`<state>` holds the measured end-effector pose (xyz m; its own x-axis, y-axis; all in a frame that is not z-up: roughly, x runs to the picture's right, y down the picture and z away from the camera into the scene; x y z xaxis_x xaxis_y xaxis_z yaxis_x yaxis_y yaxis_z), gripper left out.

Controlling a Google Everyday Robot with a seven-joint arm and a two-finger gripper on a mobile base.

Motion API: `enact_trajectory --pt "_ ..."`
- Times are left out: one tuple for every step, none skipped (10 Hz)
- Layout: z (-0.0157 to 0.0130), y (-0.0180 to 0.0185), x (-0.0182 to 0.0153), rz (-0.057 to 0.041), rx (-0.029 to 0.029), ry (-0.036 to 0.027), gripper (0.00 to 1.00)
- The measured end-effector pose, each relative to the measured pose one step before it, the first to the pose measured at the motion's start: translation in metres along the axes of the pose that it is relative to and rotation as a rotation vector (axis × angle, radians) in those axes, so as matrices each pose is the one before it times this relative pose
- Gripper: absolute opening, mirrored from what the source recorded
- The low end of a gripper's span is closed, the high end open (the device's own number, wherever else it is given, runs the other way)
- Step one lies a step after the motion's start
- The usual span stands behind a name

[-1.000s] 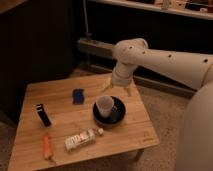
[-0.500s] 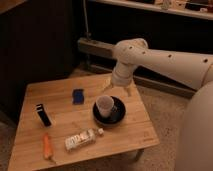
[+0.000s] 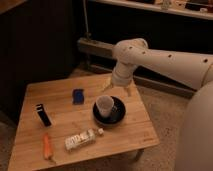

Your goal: Knock the eraser over

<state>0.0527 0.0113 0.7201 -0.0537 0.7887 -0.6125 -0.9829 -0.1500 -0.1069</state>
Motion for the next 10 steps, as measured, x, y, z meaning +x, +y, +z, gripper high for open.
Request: enact_trajectory --pt "-0.0011 0.00193 -0.00236 -0.00156 -0.00681 -0.01181 0.8" --pt "-0.00542 0.00175 -0.00493 -0.00184 -0.03082 -0.02086 0.76" --pt "-0.01108 0.00151 -0.00579 -0.01175 -0.06837 -0.02775 0.66" --pt "-0.00956 0.00335 -0.0049 -0.01653 -0.09236 -0.02537 0.56" --pt "-0.00448 -0.00131 -0.00335 -0.00524 -0.06199 -0.0173 0.48" --pt "-0.00128 0.00512 -0.0047 -0.01221 -0.06335 -0.01349 0.36" --pt "0.00162 0.00643 -0.00344 -0.01155 -0.05379 -0.00303 0.26" --pt "-0.00107 -0.00005 -0.00413 -0.00397 -0.04872 -0.00822 0.16" --pt "0.0 0.00249 -0.00235 -0.00752 -0.01857 -0.00558 0.04" --pt "0.00183 0.00199 0.00021 -0.0028 -0.00175 0.0027 0.0"
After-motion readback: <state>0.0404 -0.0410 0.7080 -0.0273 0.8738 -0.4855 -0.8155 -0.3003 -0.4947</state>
